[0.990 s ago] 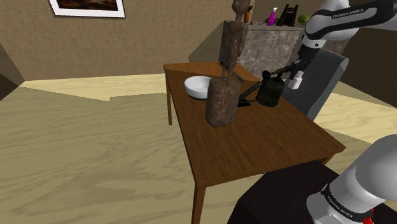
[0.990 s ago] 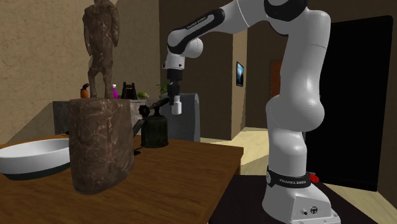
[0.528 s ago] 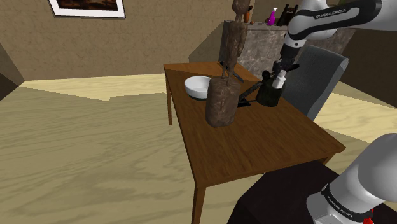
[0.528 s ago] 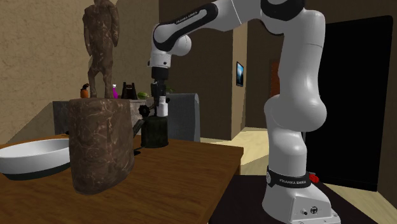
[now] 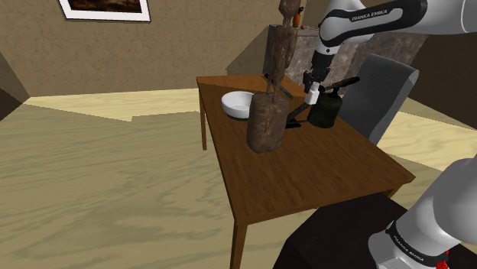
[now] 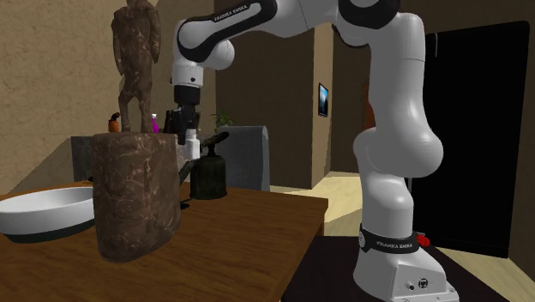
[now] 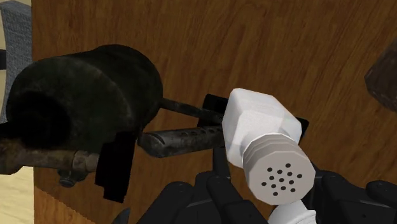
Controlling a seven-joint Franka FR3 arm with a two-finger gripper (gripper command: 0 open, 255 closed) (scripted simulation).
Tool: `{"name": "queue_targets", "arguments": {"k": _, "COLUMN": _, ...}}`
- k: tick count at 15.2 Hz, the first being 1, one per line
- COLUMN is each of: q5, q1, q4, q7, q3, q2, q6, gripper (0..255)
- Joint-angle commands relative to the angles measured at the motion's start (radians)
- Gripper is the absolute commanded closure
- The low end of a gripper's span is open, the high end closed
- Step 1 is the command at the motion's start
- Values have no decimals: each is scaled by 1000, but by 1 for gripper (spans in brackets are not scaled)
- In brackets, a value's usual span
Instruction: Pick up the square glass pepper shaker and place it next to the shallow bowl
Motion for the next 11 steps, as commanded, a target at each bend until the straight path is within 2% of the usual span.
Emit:
{"name": "queue_targets", "arguments": {"k": 1, "q5": 8, "q1": 22, "q4": 43, "q7": 43, "q3": 23, "q2": 36, "q6": -9, "gripper": 255}}
{"name": "queue_targets", "arguments": {"k": 11, "q5": 43, "q1": 107, "q4": 335, "q7": 202, "q3": 102, "q2": 263, "q6": -85, "gripper": 255}}
